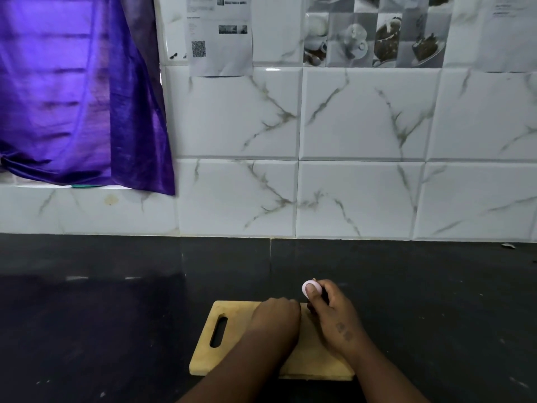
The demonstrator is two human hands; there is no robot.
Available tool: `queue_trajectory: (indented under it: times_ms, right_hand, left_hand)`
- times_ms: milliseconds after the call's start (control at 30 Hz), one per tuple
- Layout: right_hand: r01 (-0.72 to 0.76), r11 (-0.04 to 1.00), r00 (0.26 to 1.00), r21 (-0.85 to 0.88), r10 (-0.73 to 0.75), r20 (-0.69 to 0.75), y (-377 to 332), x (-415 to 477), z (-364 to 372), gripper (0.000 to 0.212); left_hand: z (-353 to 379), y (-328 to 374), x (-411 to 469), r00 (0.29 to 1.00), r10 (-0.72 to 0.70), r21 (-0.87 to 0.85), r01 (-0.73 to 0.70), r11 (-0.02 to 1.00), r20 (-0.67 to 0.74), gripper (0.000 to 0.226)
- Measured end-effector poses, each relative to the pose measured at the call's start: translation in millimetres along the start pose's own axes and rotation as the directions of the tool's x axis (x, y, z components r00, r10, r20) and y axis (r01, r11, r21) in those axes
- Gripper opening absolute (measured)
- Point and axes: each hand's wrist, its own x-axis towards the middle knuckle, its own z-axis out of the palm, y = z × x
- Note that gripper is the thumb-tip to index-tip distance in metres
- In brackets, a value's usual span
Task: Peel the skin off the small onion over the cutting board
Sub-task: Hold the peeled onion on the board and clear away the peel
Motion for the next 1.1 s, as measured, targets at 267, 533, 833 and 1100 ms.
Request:
queue_trajectory:
  times_ms: [267, 533, 833, 1100]
  right_hand:
    - [-0.138, 0.983, 0.987, -0.122, 0.147, 0.07, -22, -3, 9, 0.031]
    - [-0.605, 0.651, 0.791, 0.458, 0.428, 0.437, -90, -86, 78, 0.052]
    - [-0.118, 0.984, 0.993, -0.131, 0.115, -0.032, -82, -86, 62, 0.034]
    - [-0.008, 0.763, 1.0, -0.647, 0.017, 0.008, -42, -62, 40, 0.037]
  left_hand:
    - [8, -16, -66, 0.993, -0.067, -0.369, 0.027, 0.929, -0.097, 0.029]
    - [9, -12, -117, 0.696, -0.718, -0.99, -0.084, -0.113, 0.023, 0.04]
    - [-2, -29, -184, 0.684, -0.656, -0.809, -0.165, -0.565, 0.319, 0.04]
    - [15, -32, -190, 0.691, -0.639, -0.81, -0.132, -0.571, 0.338, 0.036]
